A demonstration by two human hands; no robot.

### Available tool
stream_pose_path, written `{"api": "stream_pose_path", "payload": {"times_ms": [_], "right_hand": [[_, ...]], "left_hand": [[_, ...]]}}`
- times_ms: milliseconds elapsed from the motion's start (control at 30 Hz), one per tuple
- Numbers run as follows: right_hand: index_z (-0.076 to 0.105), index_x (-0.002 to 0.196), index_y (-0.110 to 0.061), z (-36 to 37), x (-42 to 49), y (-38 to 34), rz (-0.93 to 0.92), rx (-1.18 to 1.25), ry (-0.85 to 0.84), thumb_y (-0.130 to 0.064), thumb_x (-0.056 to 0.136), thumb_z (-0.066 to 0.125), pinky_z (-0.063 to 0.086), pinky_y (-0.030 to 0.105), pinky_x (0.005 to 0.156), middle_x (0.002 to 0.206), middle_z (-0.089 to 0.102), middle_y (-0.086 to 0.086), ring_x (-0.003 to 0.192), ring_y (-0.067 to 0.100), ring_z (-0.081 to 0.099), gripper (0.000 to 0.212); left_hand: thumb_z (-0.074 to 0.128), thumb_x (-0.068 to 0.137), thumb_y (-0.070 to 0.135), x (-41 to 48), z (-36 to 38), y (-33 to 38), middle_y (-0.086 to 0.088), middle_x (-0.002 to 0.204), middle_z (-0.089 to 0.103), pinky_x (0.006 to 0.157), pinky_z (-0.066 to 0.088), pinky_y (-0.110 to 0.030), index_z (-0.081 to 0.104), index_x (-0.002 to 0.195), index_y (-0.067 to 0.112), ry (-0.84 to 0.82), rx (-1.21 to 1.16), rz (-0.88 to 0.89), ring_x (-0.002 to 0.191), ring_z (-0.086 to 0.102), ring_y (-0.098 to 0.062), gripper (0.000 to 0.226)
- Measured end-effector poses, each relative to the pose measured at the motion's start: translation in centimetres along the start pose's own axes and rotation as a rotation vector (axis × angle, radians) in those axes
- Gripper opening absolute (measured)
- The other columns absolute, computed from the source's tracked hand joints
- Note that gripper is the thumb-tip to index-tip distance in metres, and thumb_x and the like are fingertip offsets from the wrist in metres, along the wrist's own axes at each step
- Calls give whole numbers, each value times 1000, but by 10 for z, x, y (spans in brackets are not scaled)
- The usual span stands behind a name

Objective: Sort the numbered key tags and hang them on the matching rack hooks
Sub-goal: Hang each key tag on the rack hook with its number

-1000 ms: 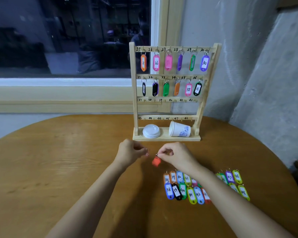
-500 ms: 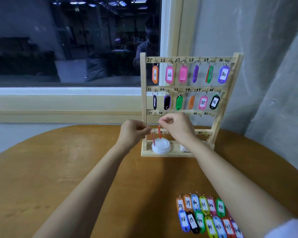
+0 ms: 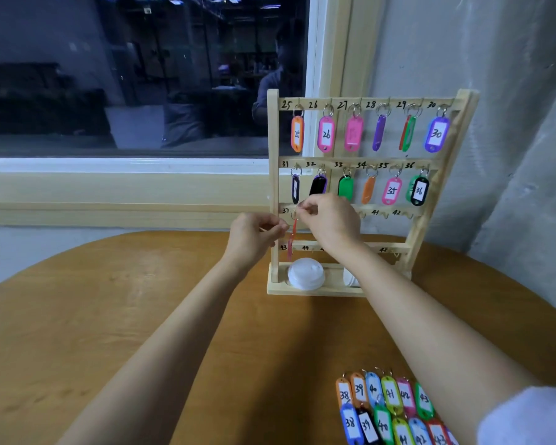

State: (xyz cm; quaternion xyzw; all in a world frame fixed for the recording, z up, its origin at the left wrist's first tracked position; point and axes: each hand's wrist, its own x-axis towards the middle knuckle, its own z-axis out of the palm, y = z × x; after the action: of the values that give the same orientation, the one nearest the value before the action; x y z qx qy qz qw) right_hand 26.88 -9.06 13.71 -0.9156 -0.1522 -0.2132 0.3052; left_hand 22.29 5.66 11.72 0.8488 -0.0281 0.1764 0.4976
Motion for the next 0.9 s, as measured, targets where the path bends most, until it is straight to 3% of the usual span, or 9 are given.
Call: {"api": "stream_pose_path", "payload": {"times_ms": [133,267,400,567,667,767,900], "right_hand": [[73,90,-27,3,-3,5,-35,-47,-5,-28,89,62,50,28,61,89,72,-8,80,16,64,11],[69,108,-28,-4,-17,11,-110,9,6,-25,87,65,37,24,61,101,66,-11,85,8,56,21],[68,109,-28,-7,-38,24,-125,26,14,-25,86,67,30,18,54,108,63,-15,67,-2,42,23],[68,107,-29,-13,-65,40,-91,56,-101,-25,86,67,26,11,53,87,54,-21,60,-7,42,21],[68,106,-30,-17,-86,52,-83,71,-188,-25,87,66,34,17,57,91,59,-19,63,-9,45,20],[68,108,-29,-26,-110,66,-65,37,-261,-25,87,66,28,10,54,87,59,-19,70,-18,47,22],[68,107,-29,-36,-145,85,-18,14,-332,-26,87,66,29,10,52,72,52,-22,72,-17,49,20]], "left_hand": [[65,88,19,9,3,6,1,72,67,55,44,-14,70,80,13,35,-25,5,59,56,-8,11],[62,90,19,19,10,11,3,73,66,57,44,-15,69,84,12,61,-32,0,61,56,-5,11],[63,90,20,28,18,10,-2,74,68,62,52,-28,69,84,13,119,15,-35,61,58,-9,12],[63,89,22,25,25,1,-3,78,70,68,58,-38,72,89,13,130,129,-60,69,64,-19,13],[64,88,21,9,27,-7,-1,77,69,65,55,-34,71,92,13,112,151,-86,68,64,-17,11],[67,85,20,-22,38,-21,0,75,68,65,51,-30,70,91,15,45,145,-137,66,61,-16,8],[69,84,18,-76,62,-38,-3,86,71,74,53,-27,72,92,14,-228,204,-152,74,63,-12,9]]}}
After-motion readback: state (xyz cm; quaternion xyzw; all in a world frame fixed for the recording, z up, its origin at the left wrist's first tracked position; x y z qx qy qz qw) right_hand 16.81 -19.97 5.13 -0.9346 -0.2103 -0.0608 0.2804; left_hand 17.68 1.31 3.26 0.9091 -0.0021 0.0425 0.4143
